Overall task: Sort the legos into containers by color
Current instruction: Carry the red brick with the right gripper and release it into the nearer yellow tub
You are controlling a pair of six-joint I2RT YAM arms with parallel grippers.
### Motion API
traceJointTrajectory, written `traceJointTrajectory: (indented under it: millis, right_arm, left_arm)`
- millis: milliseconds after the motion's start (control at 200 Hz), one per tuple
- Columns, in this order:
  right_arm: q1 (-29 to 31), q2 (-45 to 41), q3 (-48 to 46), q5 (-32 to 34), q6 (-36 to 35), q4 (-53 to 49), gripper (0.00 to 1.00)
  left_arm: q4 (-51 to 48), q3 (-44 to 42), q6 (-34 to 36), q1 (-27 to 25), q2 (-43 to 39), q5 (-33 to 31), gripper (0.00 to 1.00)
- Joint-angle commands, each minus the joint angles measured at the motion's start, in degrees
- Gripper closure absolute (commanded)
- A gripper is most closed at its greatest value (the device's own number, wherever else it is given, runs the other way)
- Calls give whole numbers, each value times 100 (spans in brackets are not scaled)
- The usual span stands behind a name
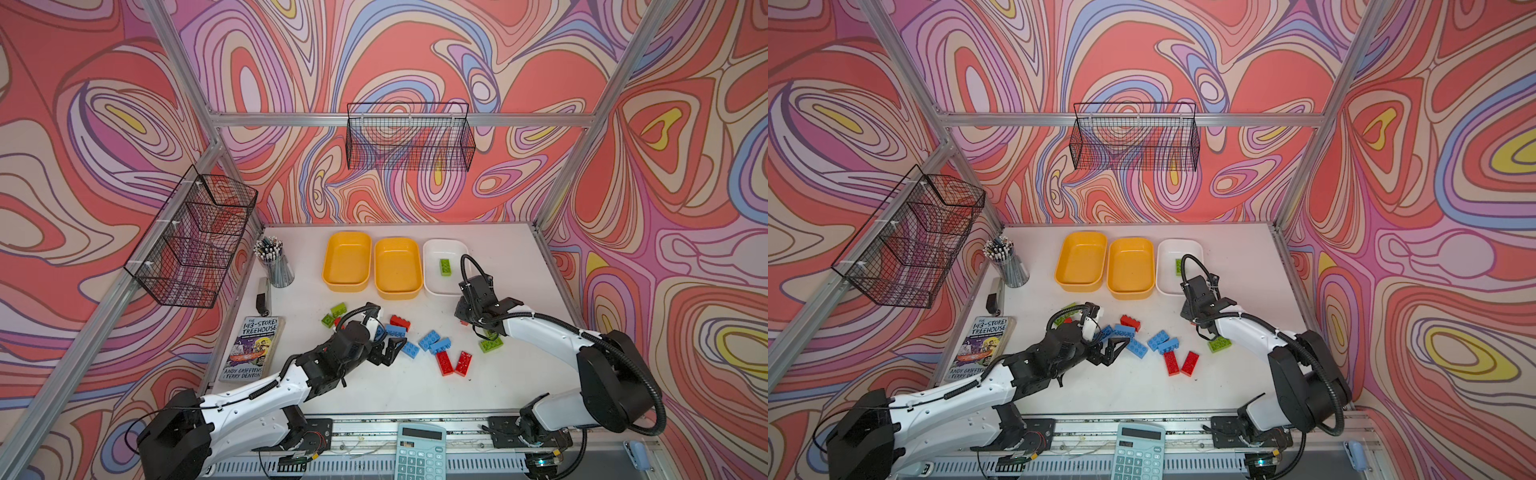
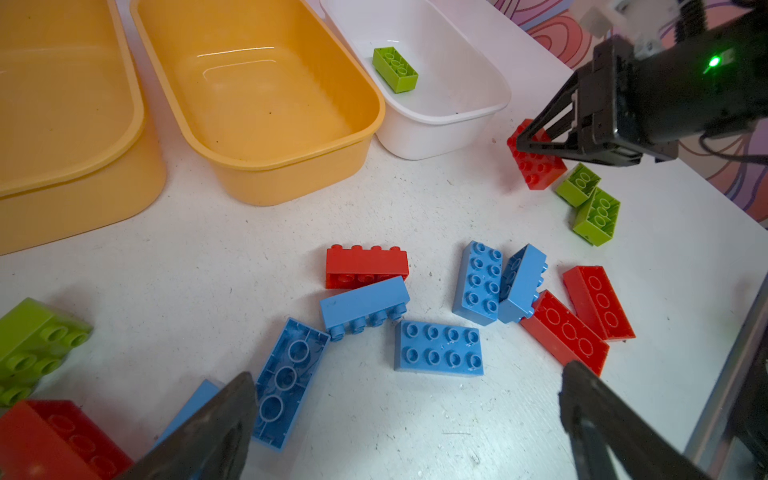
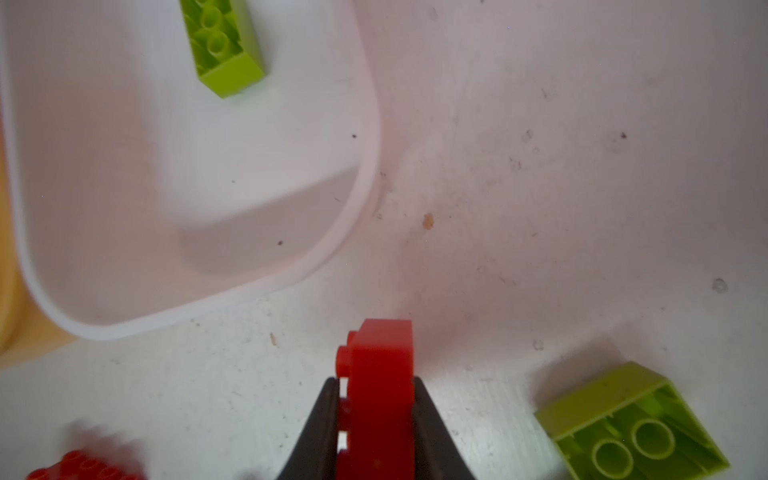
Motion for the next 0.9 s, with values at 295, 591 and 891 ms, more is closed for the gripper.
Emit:
traceJointTrajectory:
  millis: [295,591,891]
  right_arm:
    - [145,1128,1921,-1038,-422,763,79]
    - [411,3440,4176,-1435,-697,813,79]
    - [434,4772,5730,-1690,-852,468,63]
  left_arm:
    - [-668,209,-20,-28,-353,-347,0]
    - [-1558,130,-347,-31,-1205,-799,0]
    - [-2225,122,-480,-24,-1838,-1238,0]
